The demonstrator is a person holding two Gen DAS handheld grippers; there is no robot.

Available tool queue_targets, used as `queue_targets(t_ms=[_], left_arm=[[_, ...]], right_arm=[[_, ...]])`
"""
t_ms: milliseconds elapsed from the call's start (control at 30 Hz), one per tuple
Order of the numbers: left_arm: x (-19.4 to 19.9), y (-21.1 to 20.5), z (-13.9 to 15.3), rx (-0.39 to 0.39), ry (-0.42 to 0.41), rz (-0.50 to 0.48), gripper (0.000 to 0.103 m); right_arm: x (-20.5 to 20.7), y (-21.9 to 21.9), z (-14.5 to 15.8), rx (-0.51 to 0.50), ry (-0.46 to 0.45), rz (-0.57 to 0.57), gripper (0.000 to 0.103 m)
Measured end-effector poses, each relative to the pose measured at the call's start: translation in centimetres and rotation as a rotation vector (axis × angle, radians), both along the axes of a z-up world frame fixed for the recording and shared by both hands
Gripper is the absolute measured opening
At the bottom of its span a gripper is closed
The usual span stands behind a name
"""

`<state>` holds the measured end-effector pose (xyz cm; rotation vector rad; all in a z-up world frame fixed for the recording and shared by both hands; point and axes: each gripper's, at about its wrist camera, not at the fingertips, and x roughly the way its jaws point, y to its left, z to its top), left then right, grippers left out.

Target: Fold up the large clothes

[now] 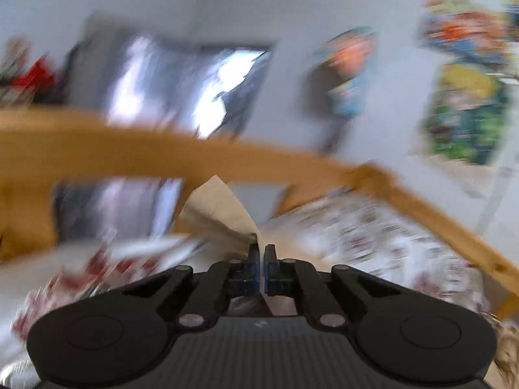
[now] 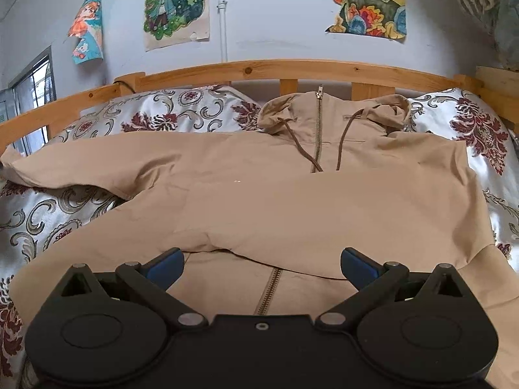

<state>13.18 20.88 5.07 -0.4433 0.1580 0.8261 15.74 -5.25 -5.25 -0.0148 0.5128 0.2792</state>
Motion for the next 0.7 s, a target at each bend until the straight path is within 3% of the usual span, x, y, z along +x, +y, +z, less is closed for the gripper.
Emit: queue_targets(t_ms=[167,333,467,600,700], left_arm=[[2.2,-5.5,5.0,0.258,-0.076,-0.323,0.0],[4.2,-11.0,7.5,0.386,-0.115,-0.709,0.0],[6.2,-15.5,6.5,0.406,-0.083,-0.964,0.0],[7.9,-20.1,3.2,0.408,-0.005,-1.116,0.0],[7.9,-23.4,-0.3,0.395,0.055,-1.221,0.0]], right_arm=[[0.1,-1.8,0.7,0.011,-0.056,-0.07,0.1],[1.8,-7.0,2.3,0.161,-0.062,-0.142,0.099],[4.2,-12.1,3.5,0.431,0.01,-0.155,0.098],[8.5,-15.4,3.8,0.79,0.189,0.009,0.098],[11.5,-15.8,3.9,0.935,0.33,0.076,0.099]])
